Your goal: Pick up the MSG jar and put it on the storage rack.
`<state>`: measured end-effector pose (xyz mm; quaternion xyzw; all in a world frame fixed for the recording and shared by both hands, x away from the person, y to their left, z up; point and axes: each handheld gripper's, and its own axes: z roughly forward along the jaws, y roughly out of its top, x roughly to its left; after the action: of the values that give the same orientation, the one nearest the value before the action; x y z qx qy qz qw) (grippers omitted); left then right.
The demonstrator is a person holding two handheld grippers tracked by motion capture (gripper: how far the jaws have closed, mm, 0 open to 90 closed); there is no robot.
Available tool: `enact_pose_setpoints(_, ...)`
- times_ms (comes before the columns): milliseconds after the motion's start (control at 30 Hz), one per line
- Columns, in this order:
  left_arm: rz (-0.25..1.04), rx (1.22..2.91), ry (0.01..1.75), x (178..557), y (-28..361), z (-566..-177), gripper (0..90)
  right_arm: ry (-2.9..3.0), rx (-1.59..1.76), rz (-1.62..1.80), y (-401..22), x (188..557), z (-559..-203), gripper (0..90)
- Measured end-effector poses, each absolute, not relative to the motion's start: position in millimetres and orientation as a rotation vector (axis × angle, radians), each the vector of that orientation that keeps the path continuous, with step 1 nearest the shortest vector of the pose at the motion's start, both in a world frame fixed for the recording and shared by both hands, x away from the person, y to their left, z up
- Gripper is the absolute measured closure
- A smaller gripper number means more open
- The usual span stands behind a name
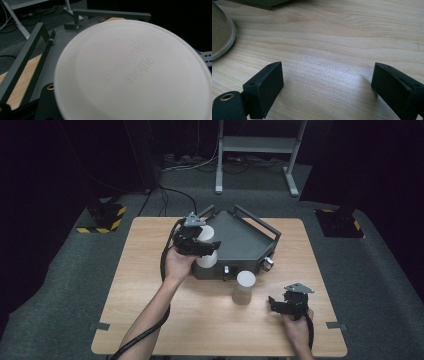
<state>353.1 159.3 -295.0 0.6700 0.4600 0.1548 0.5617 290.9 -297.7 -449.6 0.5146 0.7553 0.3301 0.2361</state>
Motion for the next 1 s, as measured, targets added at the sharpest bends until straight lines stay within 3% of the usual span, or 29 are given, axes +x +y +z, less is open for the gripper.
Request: enact_pose_setpoints(1000, 0.453, 1.564, 1.210, 393, 136, -307, 35.2, 2.071, 1.410, 0.906, -298, 291, -450, 10.8)
